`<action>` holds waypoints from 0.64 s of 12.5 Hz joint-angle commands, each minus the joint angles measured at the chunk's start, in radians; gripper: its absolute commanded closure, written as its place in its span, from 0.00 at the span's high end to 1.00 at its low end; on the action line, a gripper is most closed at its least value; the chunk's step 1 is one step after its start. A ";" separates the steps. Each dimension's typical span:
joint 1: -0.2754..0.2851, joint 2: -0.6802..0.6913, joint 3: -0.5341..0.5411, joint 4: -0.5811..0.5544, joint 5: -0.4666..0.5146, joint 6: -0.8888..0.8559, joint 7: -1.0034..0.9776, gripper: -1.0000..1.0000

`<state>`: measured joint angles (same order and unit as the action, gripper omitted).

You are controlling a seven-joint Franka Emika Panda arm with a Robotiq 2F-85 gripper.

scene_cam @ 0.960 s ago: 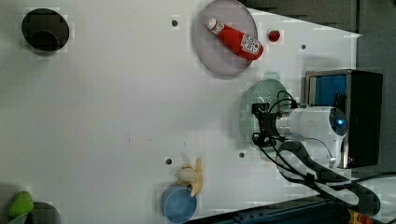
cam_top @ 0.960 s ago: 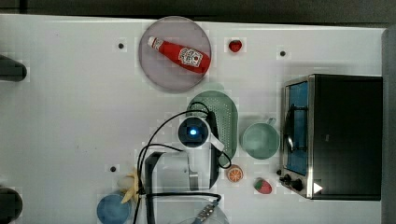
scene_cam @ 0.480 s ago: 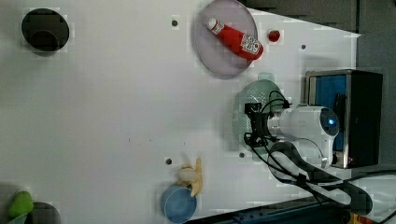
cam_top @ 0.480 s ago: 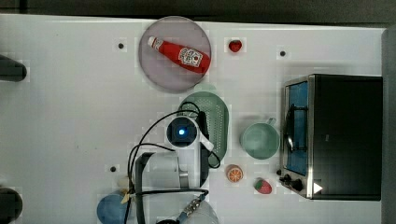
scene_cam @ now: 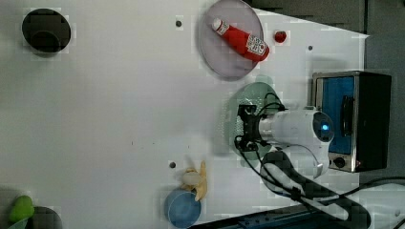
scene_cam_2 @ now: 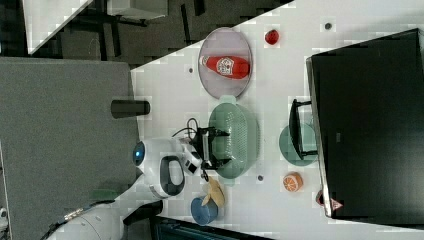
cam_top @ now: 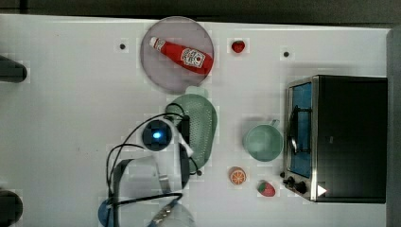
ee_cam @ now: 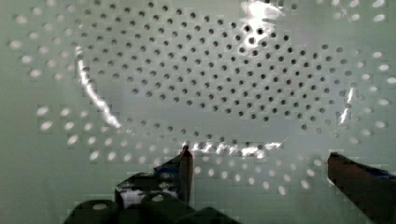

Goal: Drag strainer right to left.

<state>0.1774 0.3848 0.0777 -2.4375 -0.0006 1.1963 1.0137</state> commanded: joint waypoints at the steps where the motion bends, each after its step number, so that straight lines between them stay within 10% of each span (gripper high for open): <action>1: 0.106 0.031 0.021 0.038 -0.005 -0.002 0.129 1.00; 8: 0.223 0.102 0.021 0.166 0.073 -0.041 0.140 1.00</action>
<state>0.3748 0.4836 0.0860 -2.3027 0.0251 1.1787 1.0996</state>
